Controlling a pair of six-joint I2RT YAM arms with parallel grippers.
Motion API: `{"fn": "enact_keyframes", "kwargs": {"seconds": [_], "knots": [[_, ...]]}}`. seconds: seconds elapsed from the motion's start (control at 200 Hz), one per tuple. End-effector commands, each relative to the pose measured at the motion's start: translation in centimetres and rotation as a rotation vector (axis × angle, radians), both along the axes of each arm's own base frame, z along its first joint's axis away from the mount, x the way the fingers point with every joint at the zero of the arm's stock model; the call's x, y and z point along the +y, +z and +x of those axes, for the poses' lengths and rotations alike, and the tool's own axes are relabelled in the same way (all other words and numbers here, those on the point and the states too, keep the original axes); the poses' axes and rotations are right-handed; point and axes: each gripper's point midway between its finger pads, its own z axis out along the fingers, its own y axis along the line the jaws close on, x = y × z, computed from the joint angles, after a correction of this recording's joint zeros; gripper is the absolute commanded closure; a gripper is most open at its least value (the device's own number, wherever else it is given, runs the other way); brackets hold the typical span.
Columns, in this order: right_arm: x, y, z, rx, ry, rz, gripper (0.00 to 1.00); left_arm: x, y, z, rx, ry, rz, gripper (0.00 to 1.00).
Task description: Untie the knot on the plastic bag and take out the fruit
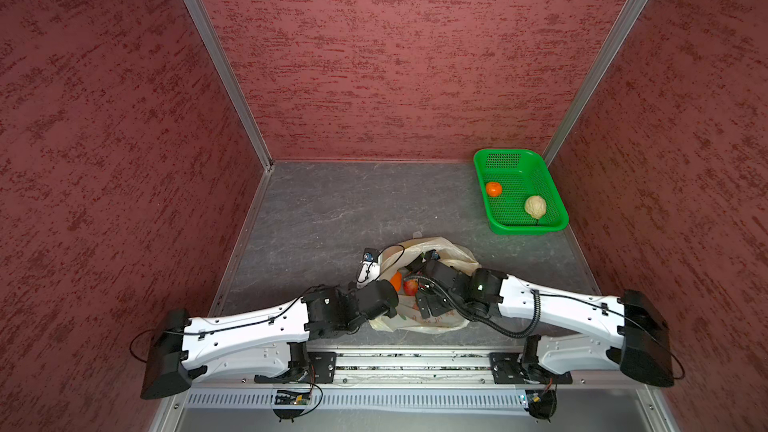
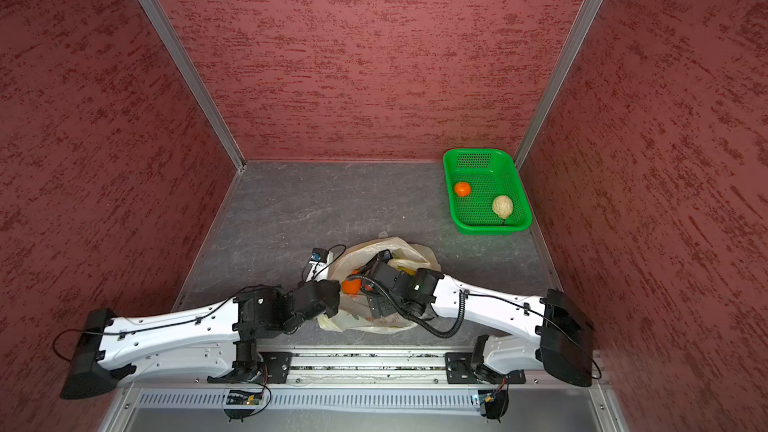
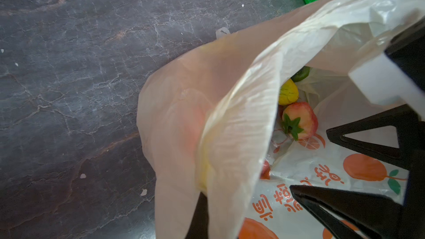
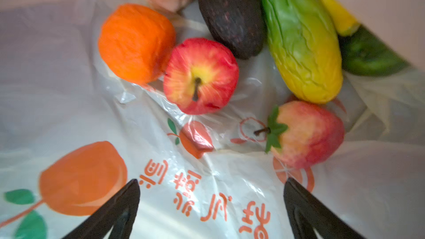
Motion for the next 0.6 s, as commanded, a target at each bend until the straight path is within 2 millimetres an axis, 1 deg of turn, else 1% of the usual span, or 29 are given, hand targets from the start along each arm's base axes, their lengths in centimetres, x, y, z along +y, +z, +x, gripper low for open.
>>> {"fn": "enact_keyframes", "kwargs": {"seconds": [0.0, 0.105, 0.19, 0.271, 0.406, 0.491, 0.596], "knots": [[1.6, 0.0, -0.1, 0.031, 0.001, 0.024, 0.01, -0.3, 2.0, 1.0, -0.079, 0.027, -0.036, 1.00], [2.6, -1.0, 0.2, 0.052, -0.042, 0.052, 0.01, -0.3, 2.6, 1.3, -0.111, 0.043, -0.057, 1.00], [3.2, -1.5, 0.5, 0.051, -0.092, 0.121, 0.01, -0.4, 3.4, 1.5, -0.138, 0.047, -0.086, 1.00], [3.1, -1.8, 0.8, 0.038, -0.131, 0.159, 0.01, -0.5, 4.2, 1.7, -0.162, 0.049, -0.107, 1.00], [2.7, -1.6, 2.4, -0.003, -0.195, 0.147, 0.01, -1.1, 5.2, 1.8, -0.200, 0.029, -0.142, 1.00], [2.8, -1.5, 3.7, -0.007, -0.228, 0.173, 0.01, -1.5, 5.2, 1.5, -0.212, 0.005, -0.149, 1.00], [2.6, -1.6, 5.2, -0.014, -0.276, 0.166, 0.01, -1.8, 4.2, 0.8, -0.204, -0.022, -0.128, 1.00]]}}
